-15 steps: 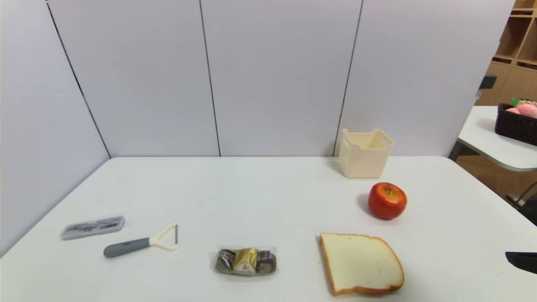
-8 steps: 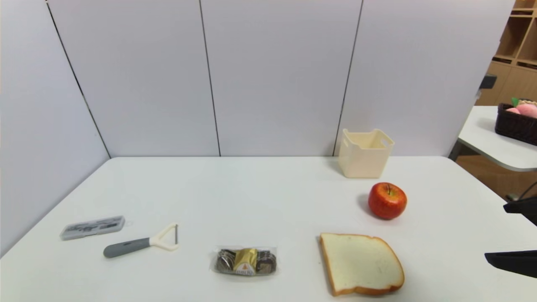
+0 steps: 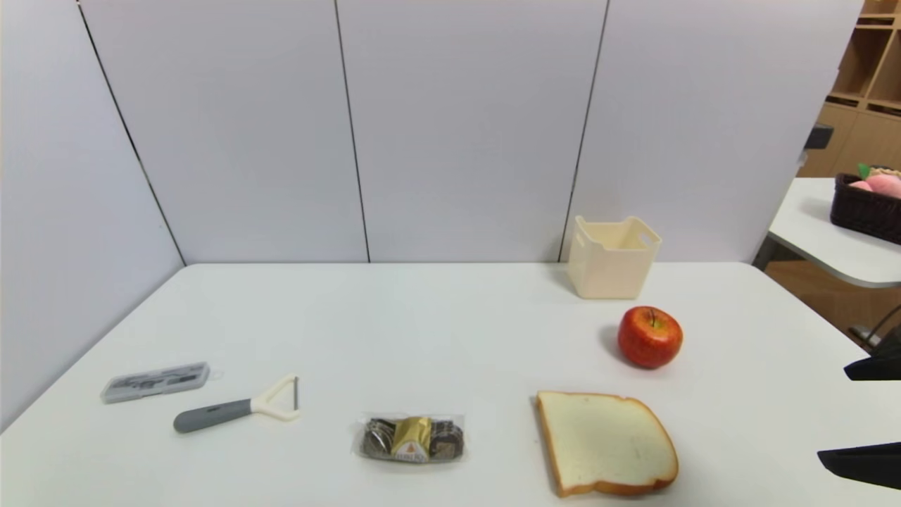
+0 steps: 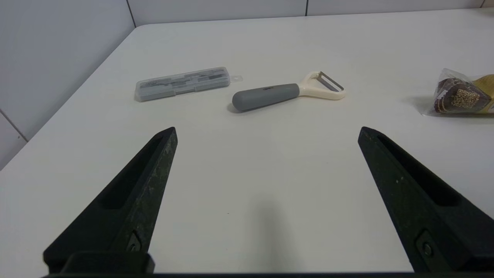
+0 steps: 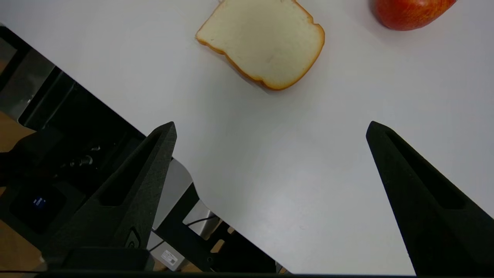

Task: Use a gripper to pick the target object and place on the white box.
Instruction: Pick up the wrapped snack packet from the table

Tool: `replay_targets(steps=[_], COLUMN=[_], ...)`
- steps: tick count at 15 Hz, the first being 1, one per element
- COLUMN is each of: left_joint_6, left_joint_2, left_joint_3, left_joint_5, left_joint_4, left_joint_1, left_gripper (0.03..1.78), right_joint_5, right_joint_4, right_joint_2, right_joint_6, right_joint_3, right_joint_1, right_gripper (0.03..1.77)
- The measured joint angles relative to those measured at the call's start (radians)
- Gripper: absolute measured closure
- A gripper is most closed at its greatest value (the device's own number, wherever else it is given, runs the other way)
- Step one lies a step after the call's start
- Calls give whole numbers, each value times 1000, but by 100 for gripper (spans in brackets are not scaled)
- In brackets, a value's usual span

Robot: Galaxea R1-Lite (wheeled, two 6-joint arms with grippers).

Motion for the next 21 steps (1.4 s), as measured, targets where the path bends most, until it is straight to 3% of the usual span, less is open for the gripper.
replay_targets(steps=[9,16,21], left_joint_6=[-1,0,0], left_joint_2=[0,0,0], left_joint_3=[0,0,0], left_joint_5=[0,0,1], left_joint_4=[0,0,0], left_joint_1=[0,0,0], left_gripper=[12,12,12], right_joint_5=[33,46,44], right_joint_4=[0,22,43], right_joint_2=[43,62,72], right_joint_6=[-38,-97,-188], right_joint_3=[-43,-51,-55], right_joint_1=[11,161,225], right_gripper=[10,10,10])
